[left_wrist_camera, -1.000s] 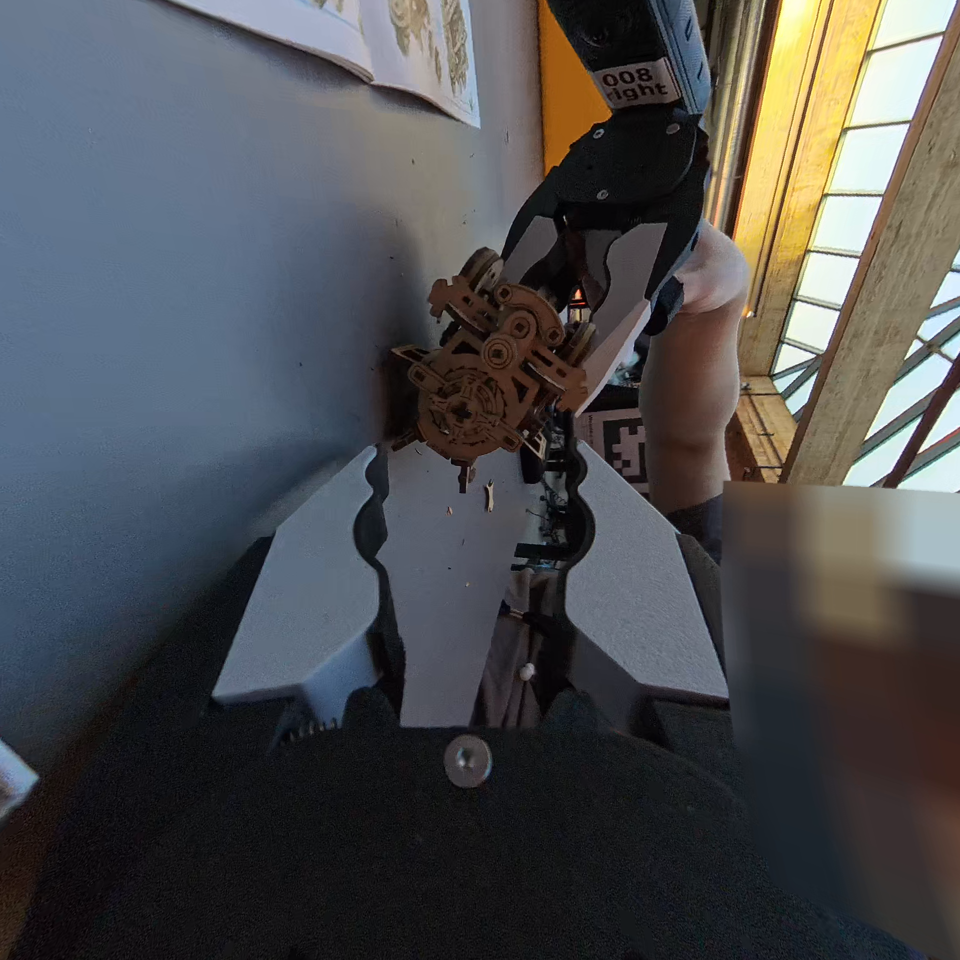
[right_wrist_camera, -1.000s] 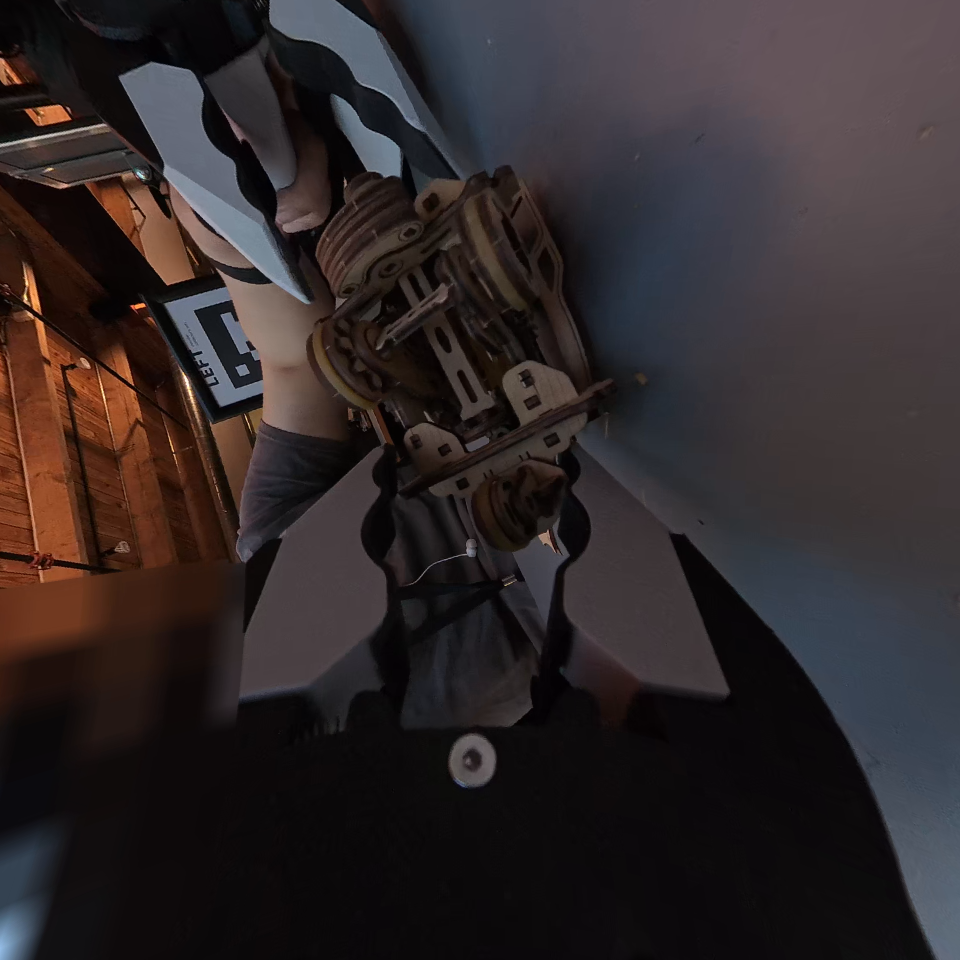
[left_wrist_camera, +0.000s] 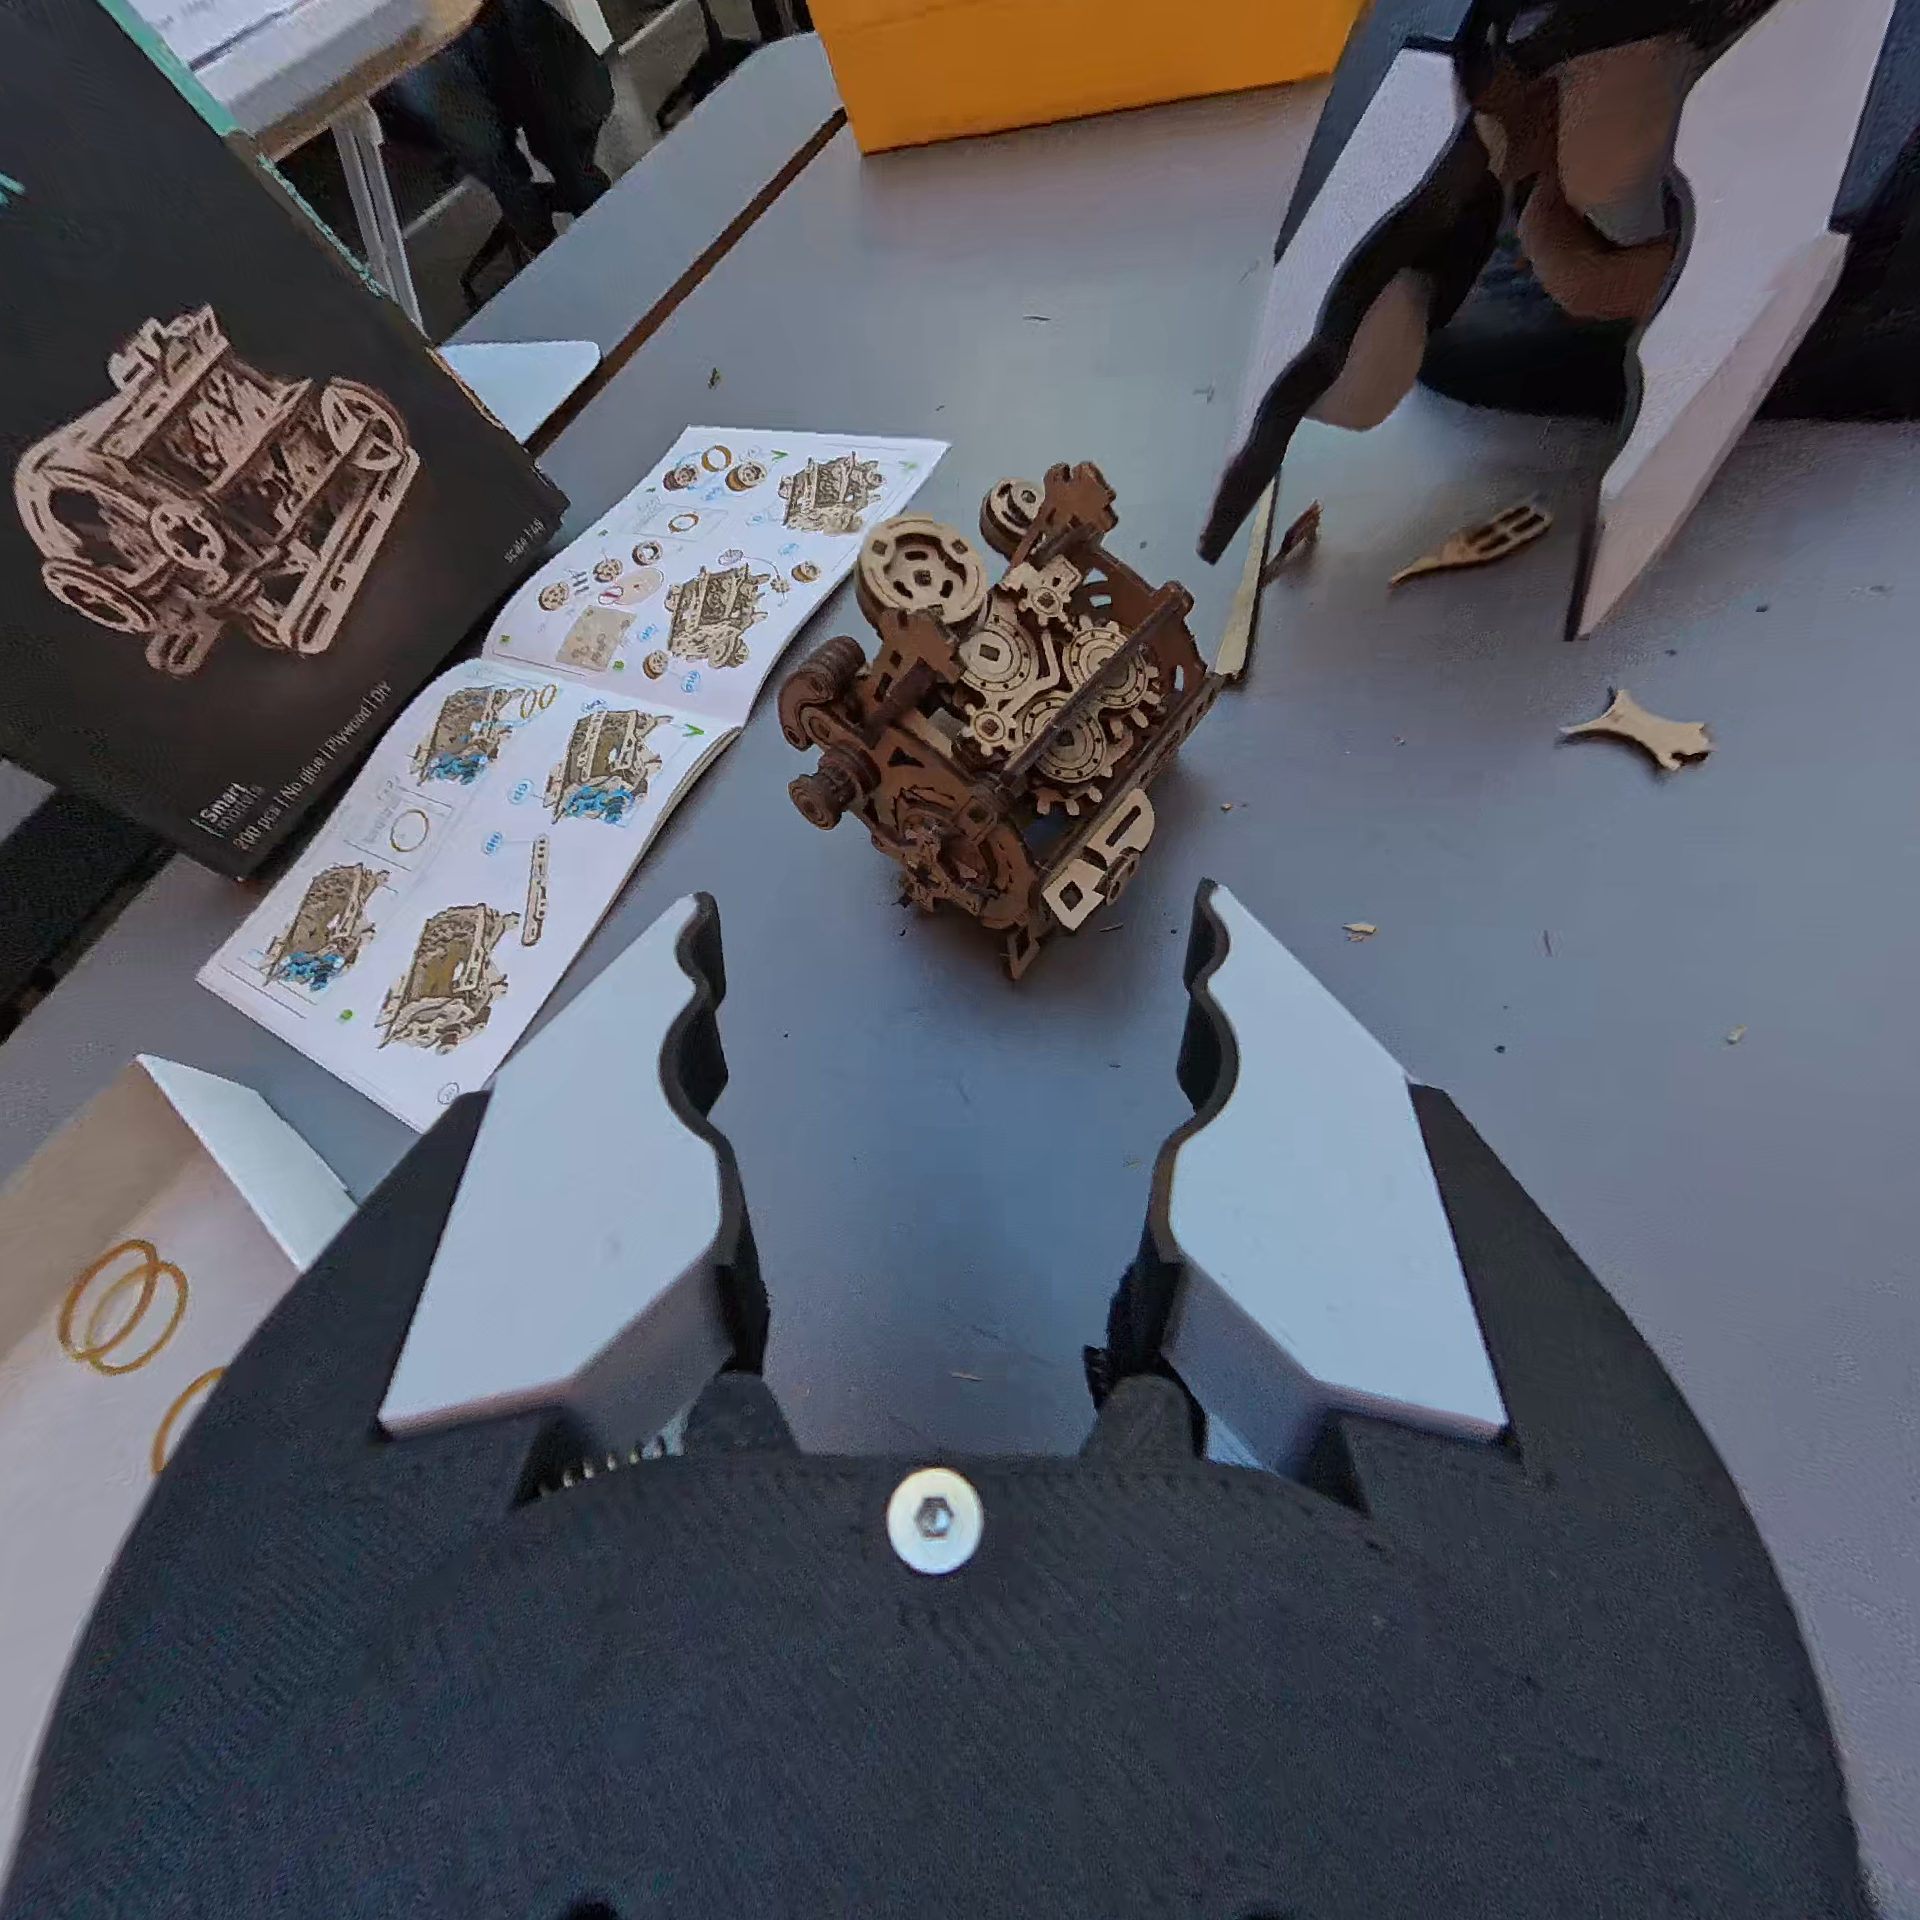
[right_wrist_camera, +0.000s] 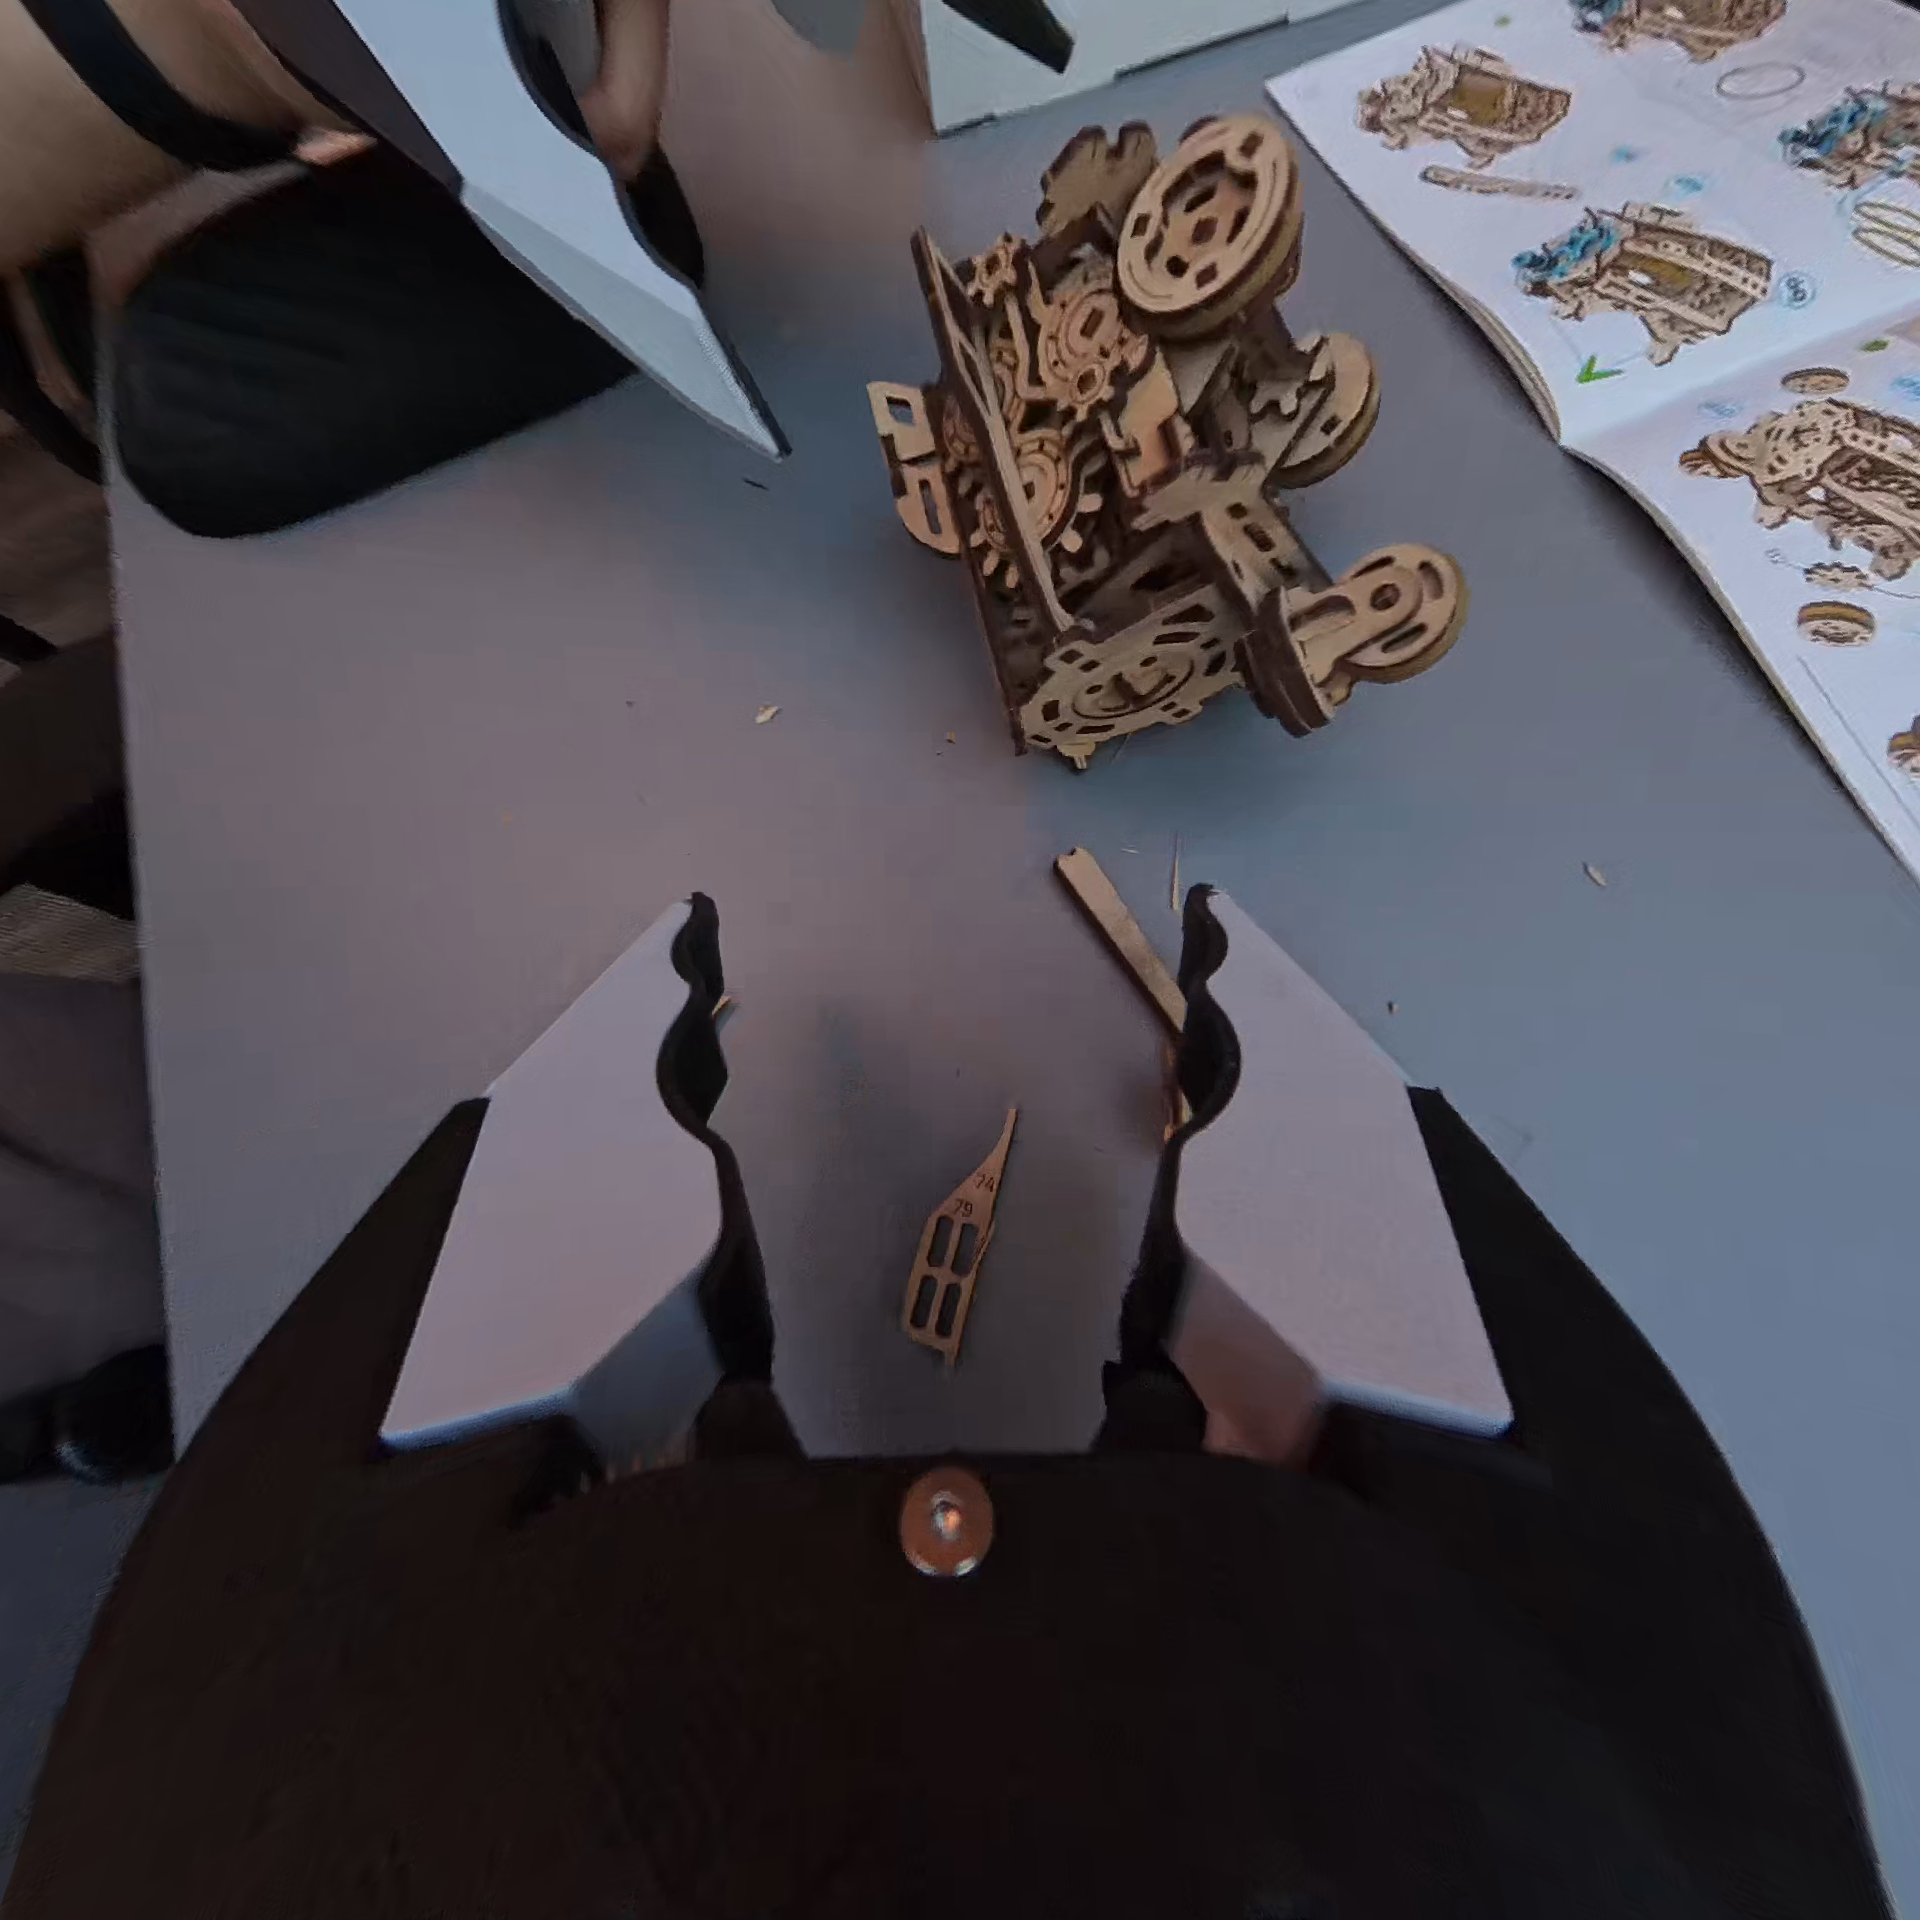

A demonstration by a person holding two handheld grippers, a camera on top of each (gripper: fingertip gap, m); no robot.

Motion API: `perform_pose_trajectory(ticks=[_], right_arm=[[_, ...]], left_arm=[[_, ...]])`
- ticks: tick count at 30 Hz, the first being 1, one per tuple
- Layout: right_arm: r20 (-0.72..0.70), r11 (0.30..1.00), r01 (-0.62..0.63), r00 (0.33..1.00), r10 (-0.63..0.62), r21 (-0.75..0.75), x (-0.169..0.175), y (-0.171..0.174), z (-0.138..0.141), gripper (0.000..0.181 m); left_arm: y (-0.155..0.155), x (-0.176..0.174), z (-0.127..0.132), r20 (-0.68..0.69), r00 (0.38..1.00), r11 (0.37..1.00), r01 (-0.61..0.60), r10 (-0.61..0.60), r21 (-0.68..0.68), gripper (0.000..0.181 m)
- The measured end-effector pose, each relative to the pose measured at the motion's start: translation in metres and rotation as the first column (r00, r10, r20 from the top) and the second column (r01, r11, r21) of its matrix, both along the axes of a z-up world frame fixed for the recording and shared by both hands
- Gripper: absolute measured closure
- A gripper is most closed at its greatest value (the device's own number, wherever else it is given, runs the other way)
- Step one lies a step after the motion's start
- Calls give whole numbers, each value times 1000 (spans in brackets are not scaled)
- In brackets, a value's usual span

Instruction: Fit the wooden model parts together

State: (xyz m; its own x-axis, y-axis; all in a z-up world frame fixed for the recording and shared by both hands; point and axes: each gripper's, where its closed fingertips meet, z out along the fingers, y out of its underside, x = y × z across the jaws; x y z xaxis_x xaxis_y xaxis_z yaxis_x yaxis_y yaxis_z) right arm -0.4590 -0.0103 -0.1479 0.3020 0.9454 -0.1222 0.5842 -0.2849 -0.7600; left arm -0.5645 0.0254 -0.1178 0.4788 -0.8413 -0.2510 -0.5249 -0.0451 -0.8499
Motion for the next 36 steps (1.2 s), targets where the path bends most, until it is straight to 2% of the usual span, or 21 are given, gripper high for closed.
perform_pose_trajectory(ticks=[4, 10, 13, 16, 20, 26, 31, 36], right_arm=[[51, 986, 69, 996, -78, 150, -17, 24, -4, 106], [128, 968, 98, 983, -130, 230, -36, 42, -12, 118], [133, 953, 117, 978, -159, 280, -38, 51, -9, 128], [110, 953, 147, 977, -182, 264, -38, 57, -2, 134], [89, 975, 149, 982, -166, 165, -39, 54, 3, 138], [87, 991, 84, 993, -75, -103, -43, 31, 18, 137], [112, 916, 10, 993, 38, -401, -44, 11, 25, 136], [117, 863, -9, 990, 79, -505, -46, 11, 24, 136]], left_arm=[[4, 7, -22, -125, 992, 999, 9, -14, -46, 99], [7, 13, -38, -221, 974, 998, 37, -48, -57, 113], [12, 15, -41, -241, 970, 999, 35, -43, -37, 133], [13, 17, -42, -245, 969, 999, 38, -41, -18, 141], [9, 18, -36, -234, 972, 1000, 25, -27, -13, 139], [-16, 16, -18, -183, 982, 984, 12, -45, -177, 138], [-39, 16, -7, -184, 981, 936, -7, -62, -351, 136], [-51, 18, -4, -138, 989, 848, -26, -56, -530, 132]])
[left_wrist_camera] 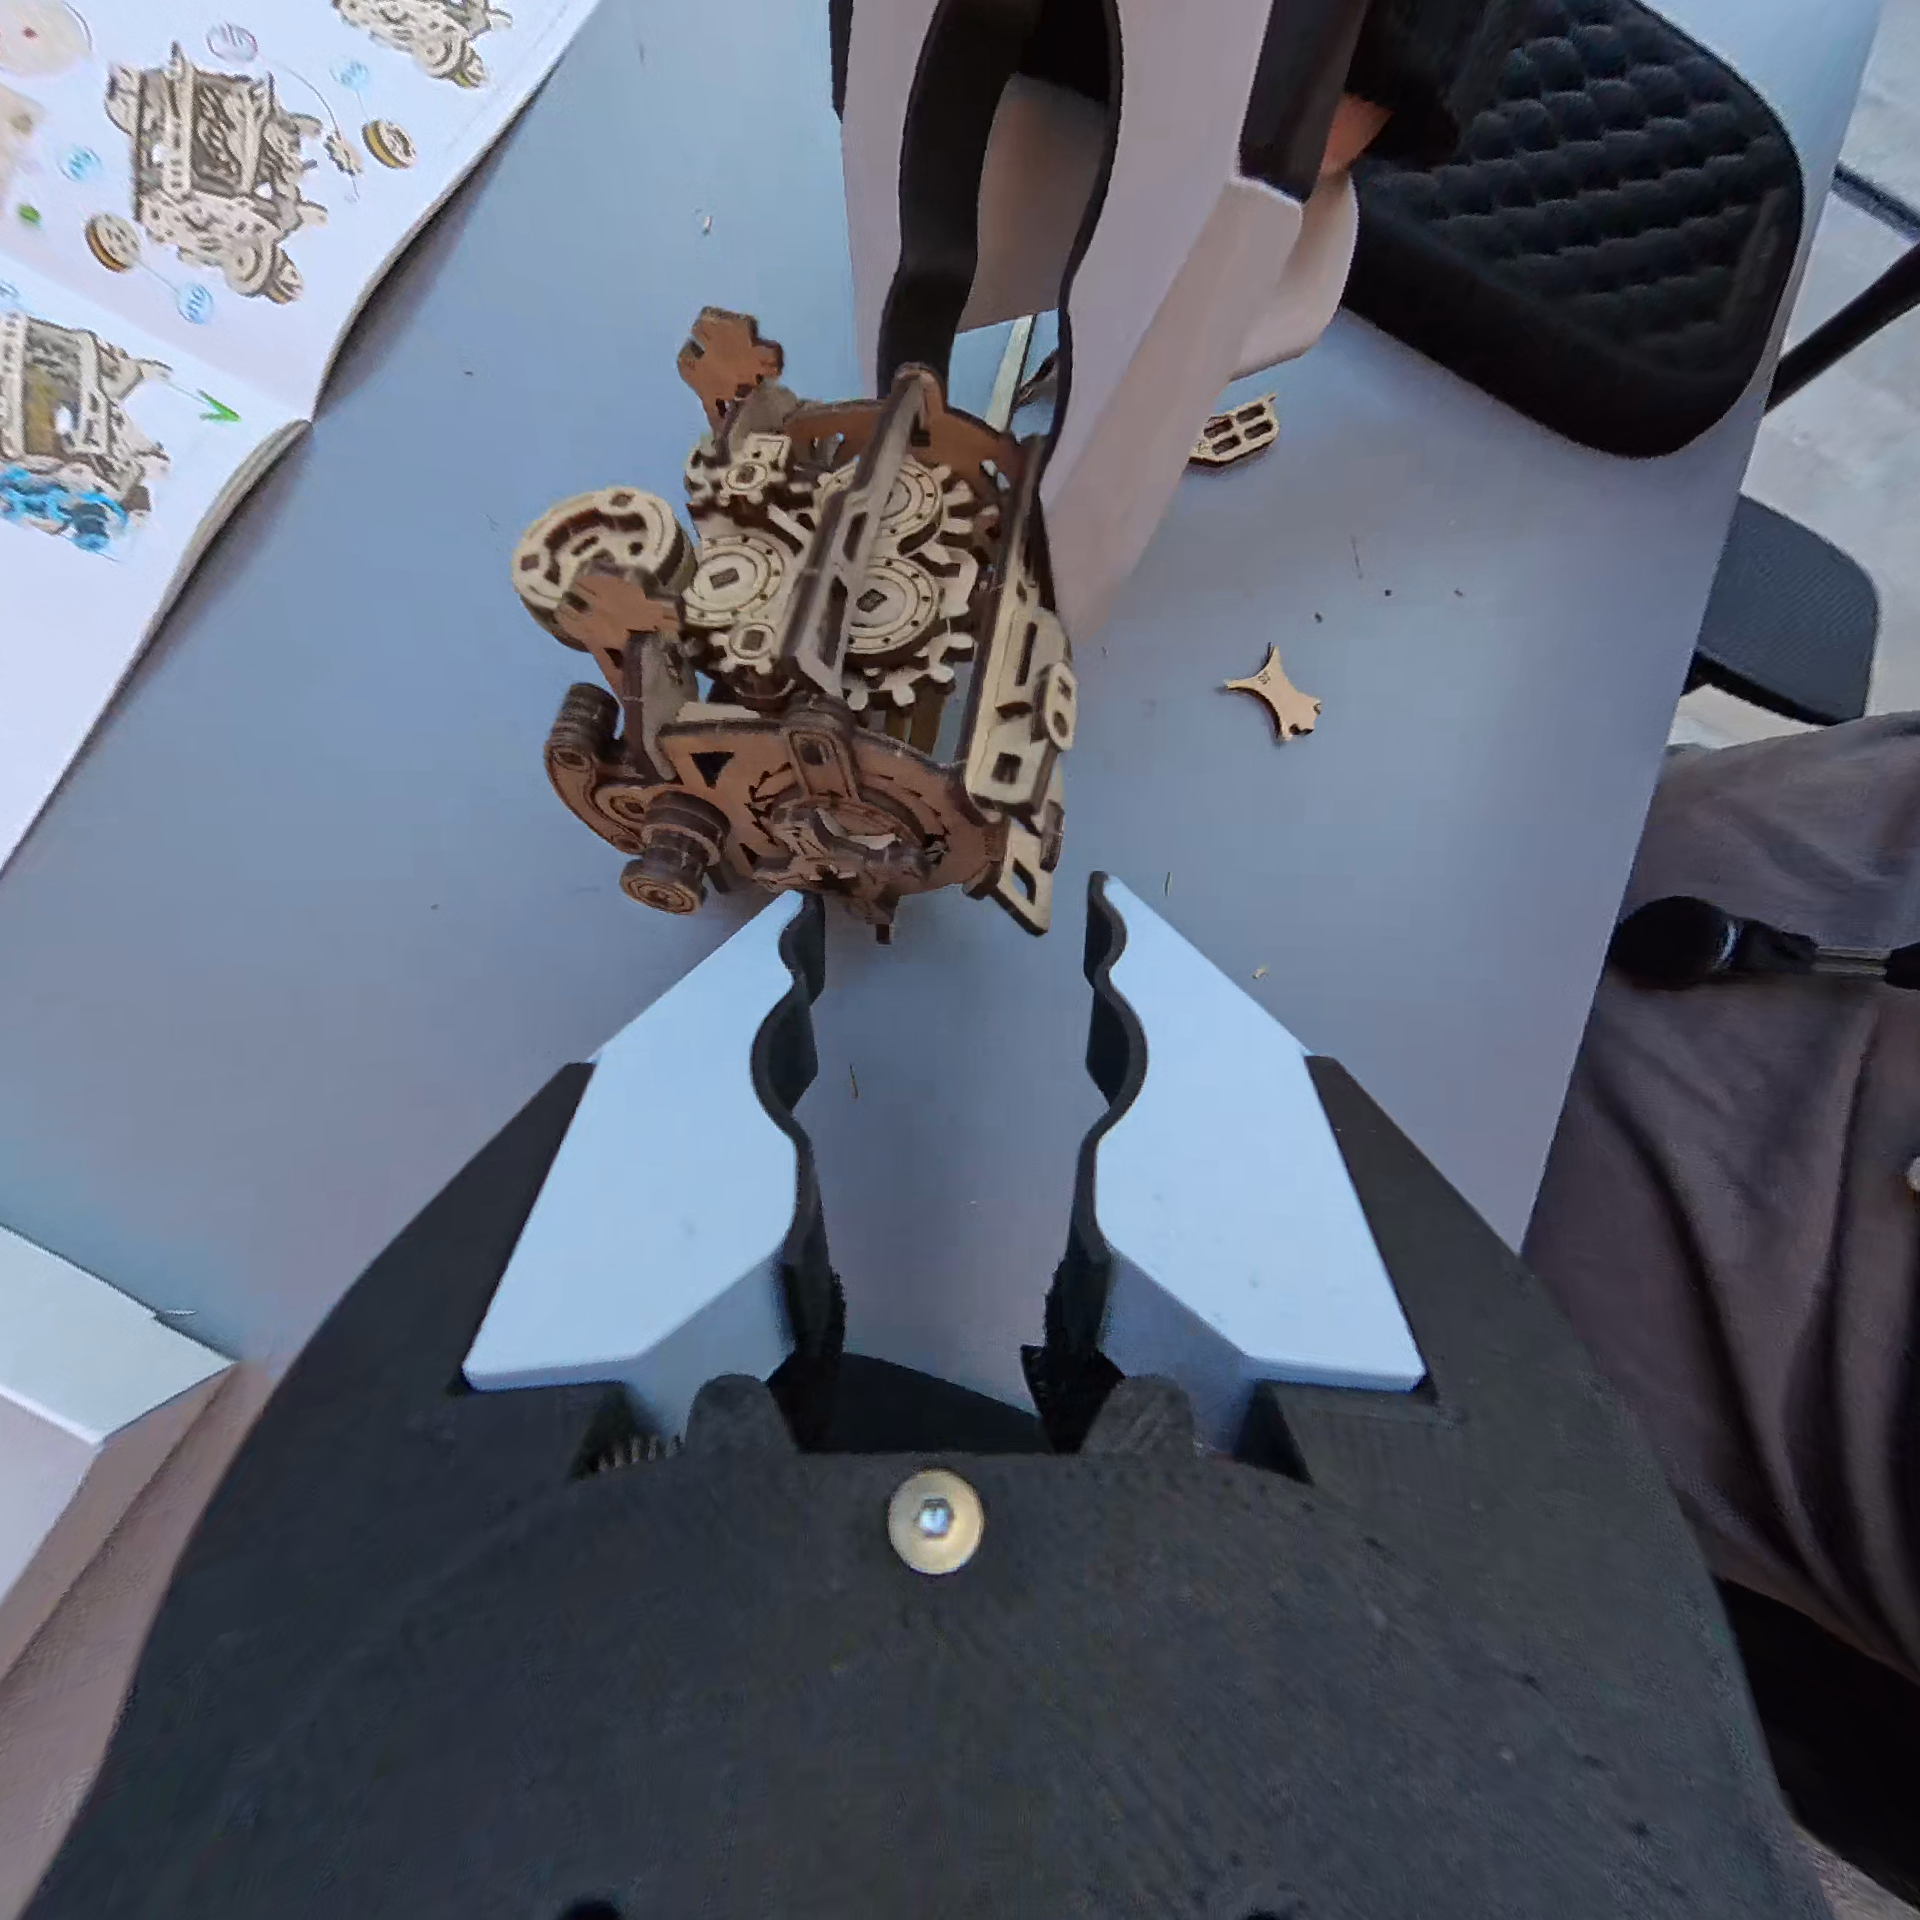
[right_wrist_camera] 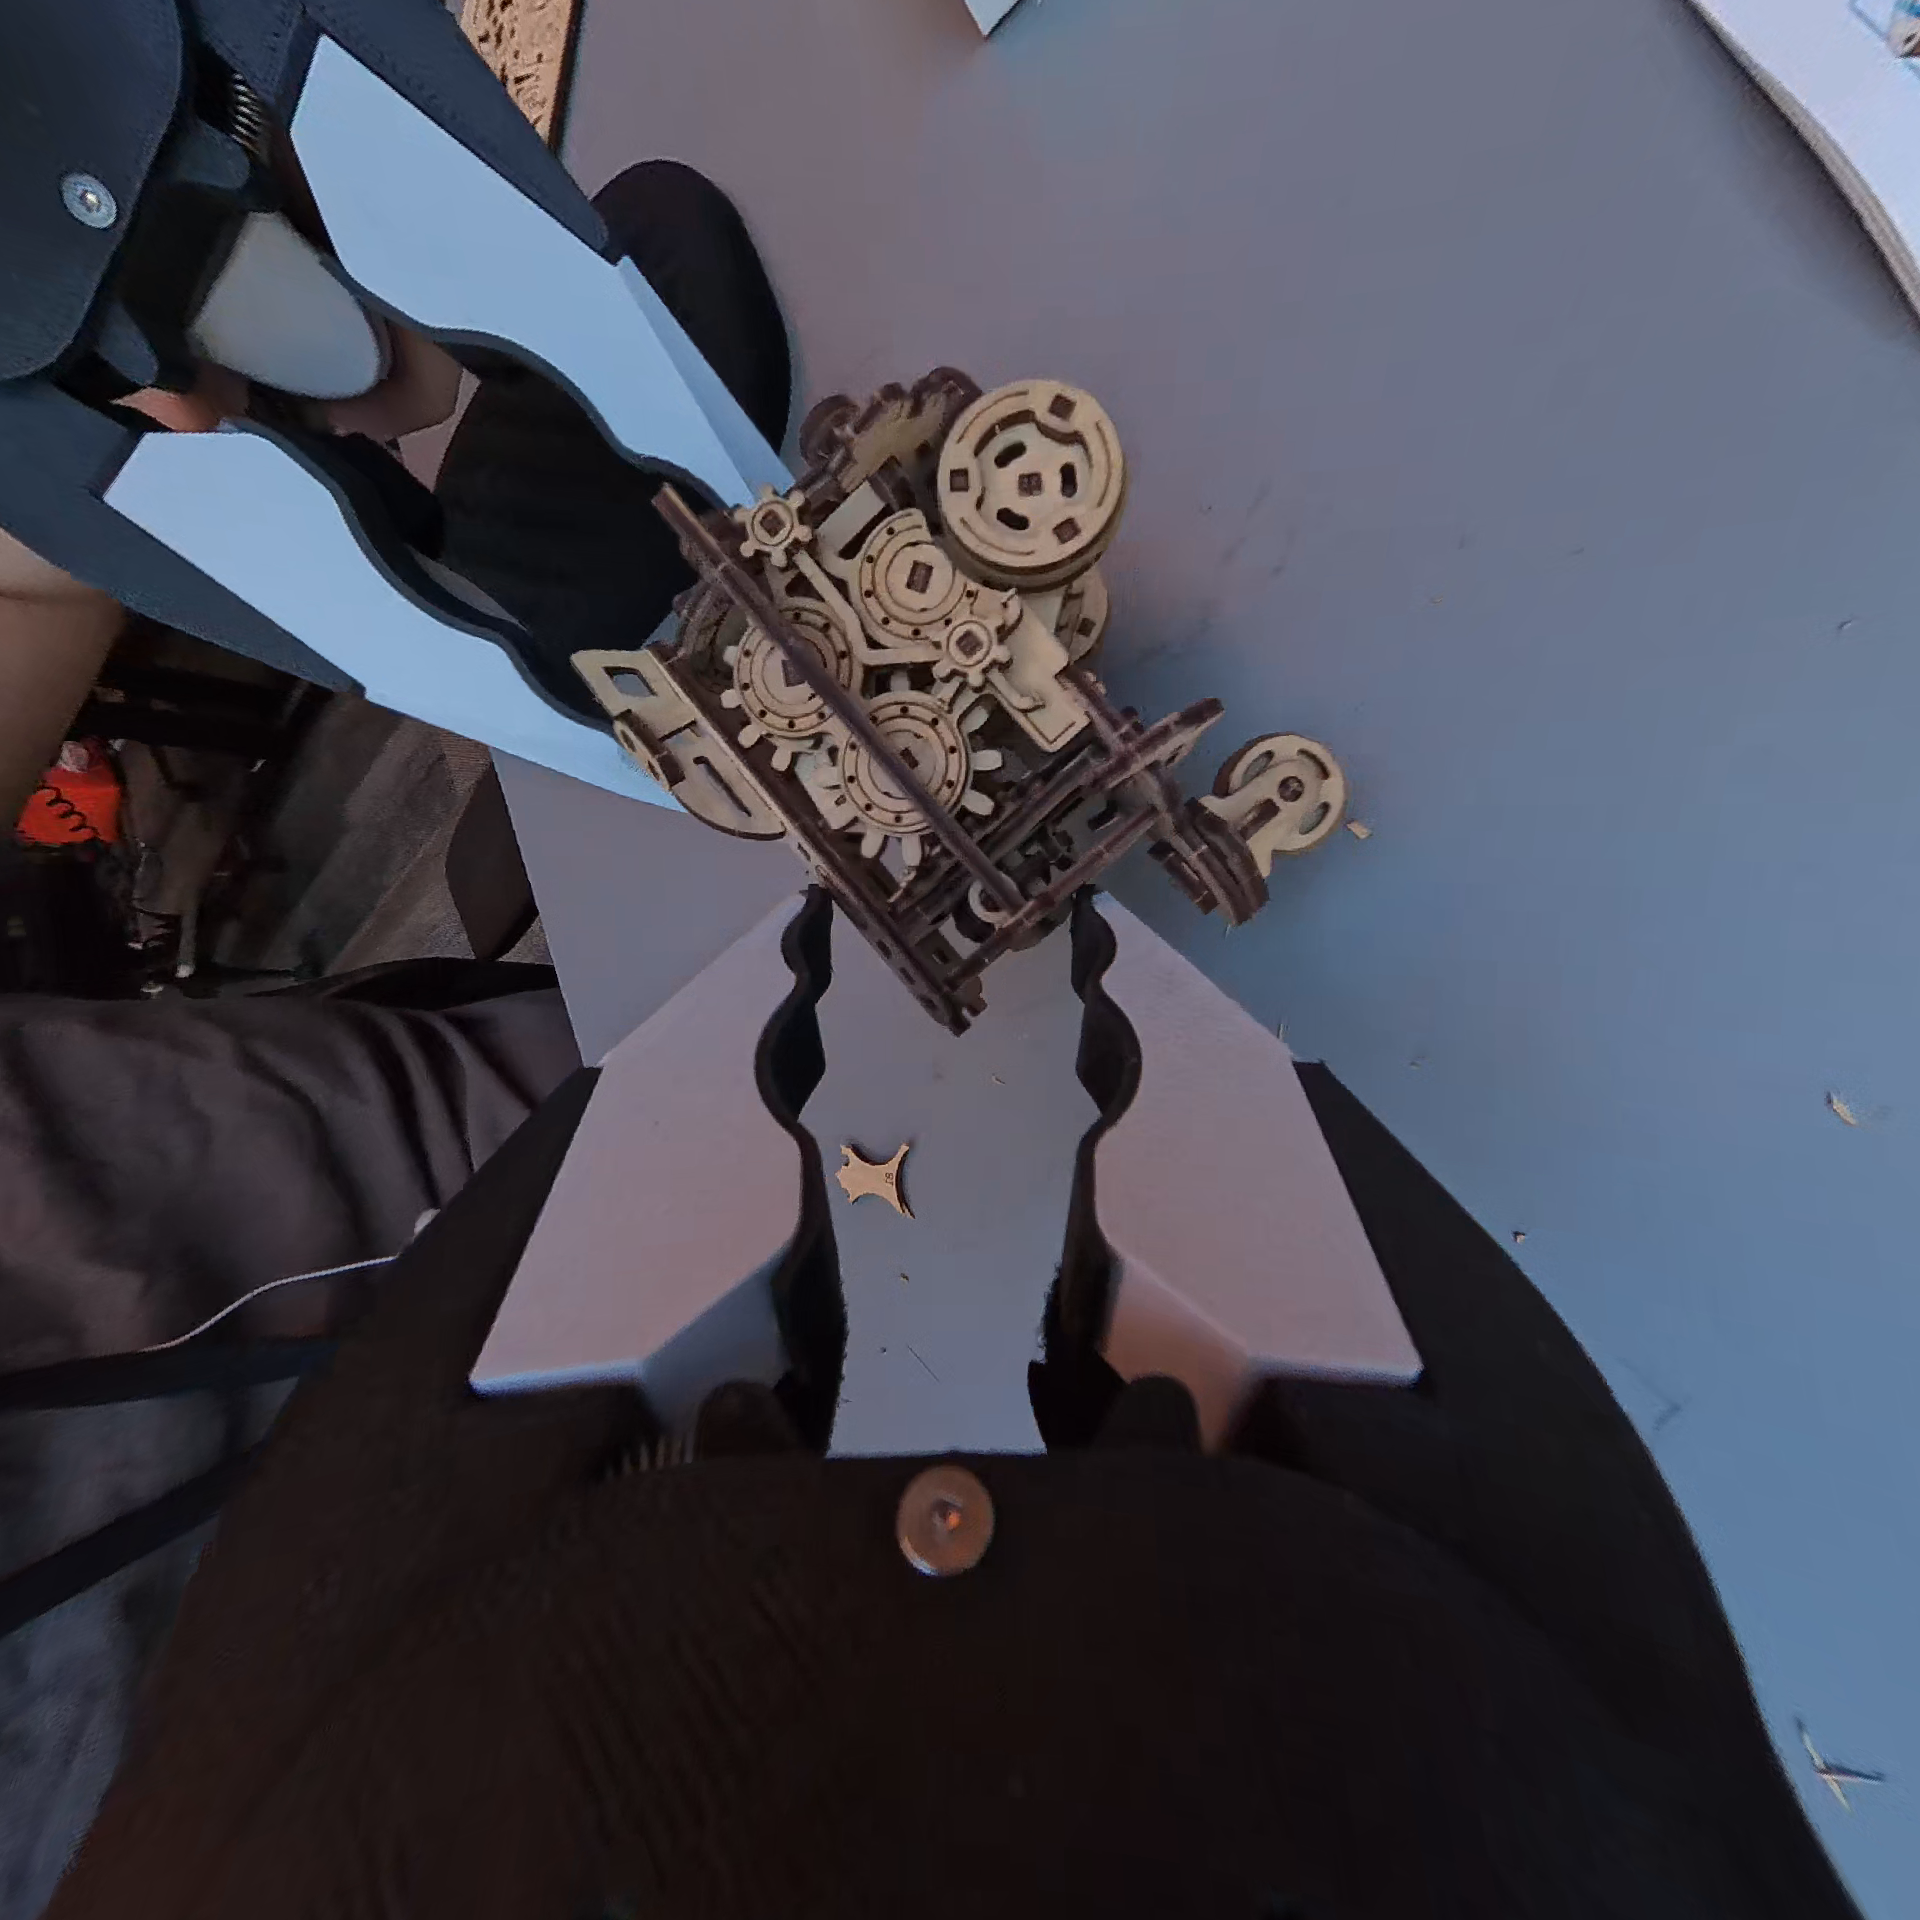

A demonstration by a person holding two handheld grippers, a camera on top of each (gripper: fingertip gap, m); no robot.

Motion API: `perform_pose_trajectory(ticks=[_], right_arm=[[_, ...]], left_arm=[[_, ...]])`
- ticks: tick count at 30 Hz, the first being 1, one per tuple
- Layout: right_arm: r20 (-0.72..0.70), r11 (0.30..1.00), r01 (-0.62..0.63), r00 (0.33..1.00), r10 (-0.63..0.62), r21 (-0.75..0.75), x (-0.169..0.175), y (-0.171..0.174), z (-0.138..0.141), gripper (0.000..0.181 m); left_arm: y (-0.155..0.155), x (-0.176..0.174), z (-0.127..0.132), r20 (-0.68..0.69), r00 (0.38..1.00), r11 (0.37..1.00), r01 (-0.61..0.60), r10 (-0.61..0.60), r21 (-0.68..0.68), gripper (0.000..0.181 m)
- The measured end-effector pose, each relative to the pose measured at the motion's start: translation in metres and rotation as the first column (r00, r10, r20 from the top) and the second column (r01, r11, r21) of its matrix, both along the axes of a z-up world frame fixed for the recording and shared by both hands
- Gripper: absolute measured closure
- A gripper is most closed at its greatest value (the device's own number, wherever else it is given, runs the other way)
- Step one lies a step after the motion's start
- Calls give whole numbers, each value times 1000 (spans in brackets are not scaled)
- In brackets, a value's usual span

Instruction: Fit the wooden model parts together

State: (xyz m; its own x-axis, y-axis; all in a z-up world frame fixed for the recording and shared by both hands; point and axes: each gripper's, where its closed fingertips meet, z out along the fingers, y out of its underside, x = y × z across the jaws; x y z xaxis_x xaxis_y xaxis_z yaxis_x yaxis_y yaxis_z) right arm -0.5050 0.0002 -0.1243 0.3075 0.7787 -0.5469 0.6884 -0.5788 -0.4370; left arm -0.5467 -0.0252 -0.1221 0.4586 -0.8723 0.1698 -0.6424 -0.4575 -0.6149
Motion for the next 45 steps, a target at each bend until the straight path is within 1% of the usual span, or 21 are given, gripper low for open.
perform_pose_trajectory(ticks=[2, 3, 7, 10, 14, 19, 25, 28, 31, 37, 40, 45], right_arm=[[-7, 999, -2, 1000, 2, -51, -3, -2, 0, 135], [-9, 996, -9, 1000, 8, -85, -3, -4, 0, 135], [-13, 973, -19, 1000, 17, -232, -6, -8, 3, 136], [-8, 959, -38, 999, 37, -279, -5, -6, 2, 139], [-28, 935, -41, 999, 33, -352, -5, -1, 6, 138], [-52, 875, -54, 998, 33, -480, -5, 3, 13, 136], [-63, 825, -80, 997, 54, -559, -4, 12, 17, 139], [-55, 820, -81, 997, 60, -566, -4, 21, 16, 138], [-54, 819, -76, 997, 54, -568, -3, 31, 17, 135], [-87, 821, -84, 995, 42, -565, 0, 44, 22, 136], [-97, 831, -106, 993, 63, -546, 3, 43, 23, 136], [-74, 872, -101, 994, 74, -478, 9, 45, 17, 136]], left_arm=[[4, -3, -3, -4, 1000, 999, -31, 31, -22, 132], [6, -4, -4, -8, 999, 999, -42, 42, -18, 128], [14, -10, -7, -39, 997, 998, -59, 60, 23, 127], [19, -11, -6, -47, 997, 997, -64, 66, 44, 130], [24, -10, -6, -29, 995, 996, -92, 93, 17, 132], [30, -10, -2, -15, 993, 992, -117, 116, -48, 135], [35, -9, 3, 2, 988, 964, -150, 154, -222, 136], [40, -10, 5, 3, 986, 945, -157, 165, -286, 139], [45, -8, 8, 26, 984, 927, -159, 178, -340, 138], [46, -8, 7, 41, 985, 915, -138, 165, -380, 141], [41, -8, 5, 51, 986, 904, -122, 156, -410, 141], [36, -11, 5, 89, 982, 898, -112, 165, -425, 138]])
